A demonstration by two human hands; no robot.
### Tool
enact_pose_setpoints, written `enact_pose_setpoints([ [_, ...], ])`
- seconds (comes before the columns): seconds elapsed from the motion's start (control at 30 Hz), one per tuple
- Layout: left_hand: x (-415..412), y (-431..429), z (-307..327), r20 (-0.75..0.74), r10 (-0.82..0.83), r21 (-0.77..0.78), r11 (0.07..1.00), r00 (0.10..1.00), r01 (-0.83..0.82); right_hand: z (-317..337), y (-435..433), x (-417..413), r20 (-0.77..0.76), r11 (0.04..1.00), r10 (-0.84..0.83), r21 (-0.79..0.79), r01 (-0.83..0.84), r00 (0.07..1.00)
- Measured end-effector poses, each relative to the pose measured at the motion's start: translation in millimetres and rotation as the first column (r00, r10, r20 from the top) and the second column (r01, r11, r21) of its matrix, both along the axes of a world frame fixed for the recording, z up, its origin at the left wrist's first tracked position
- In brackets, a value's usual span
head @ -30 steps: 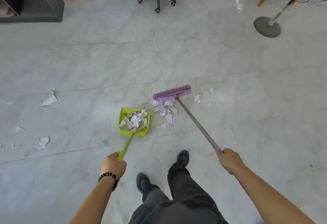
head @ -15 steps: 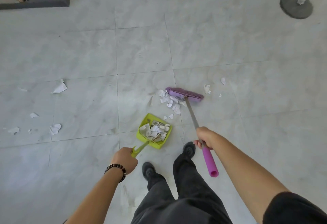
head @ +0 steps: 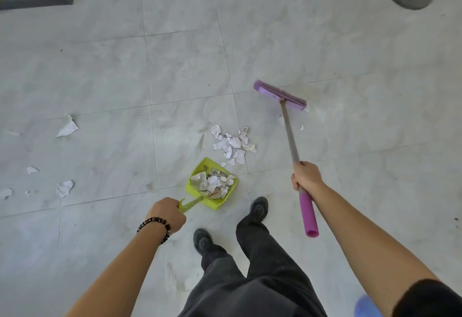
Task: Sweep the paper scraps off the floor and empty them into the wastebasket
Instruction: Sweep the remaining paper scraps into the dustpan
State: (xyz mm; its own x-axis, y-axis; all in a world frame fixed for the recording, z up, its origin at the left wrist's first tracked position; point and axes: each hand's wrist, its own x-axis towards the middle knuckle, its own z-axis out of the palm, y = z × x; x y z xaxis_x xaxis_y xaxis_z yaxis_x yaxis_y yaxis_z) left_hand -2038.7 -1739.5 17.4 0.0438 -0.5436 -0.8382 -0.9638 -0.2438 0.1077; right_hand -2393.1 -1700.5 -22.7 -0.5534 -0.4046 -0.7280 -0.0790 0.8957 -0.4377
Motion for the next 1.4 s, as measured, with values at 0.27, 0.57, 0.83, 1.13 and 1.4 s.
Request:
enact_pose_setpoints([
  [0.27,13,-9,-15,0.048,0.062,-0.028,0.998,0.997,-0.061,-52,-89,-65,0.233,0.947,-0.316,0.02,0.32,0.92],
  [0.57,13,-12,-8,0.05,0.03,0.004,1.0,0.998,-0.031,12,-1,44,0.544,0.94,-0.34,0.164,0.3,0.767],
  [0.83,16,-12,0,0.018,-0.021,0.024,0.999,1.0,0.02,63,61,25,0.599,0.864,-0.476,0.183,0.469,0.644],
  [1.13,25,-5,1,0.004,0.002,-0.03,1.0,1.0,-0.002,30,48,80,0.553,0.903,-0.416,0.152,0.403,0.722],
  [1.4,30,16,10,-0.228,0.288,0.095,0.957,0.93,-0.273,-21,22,85,0.275,0.935,-0.283,0.293,0.2,0.919],
])
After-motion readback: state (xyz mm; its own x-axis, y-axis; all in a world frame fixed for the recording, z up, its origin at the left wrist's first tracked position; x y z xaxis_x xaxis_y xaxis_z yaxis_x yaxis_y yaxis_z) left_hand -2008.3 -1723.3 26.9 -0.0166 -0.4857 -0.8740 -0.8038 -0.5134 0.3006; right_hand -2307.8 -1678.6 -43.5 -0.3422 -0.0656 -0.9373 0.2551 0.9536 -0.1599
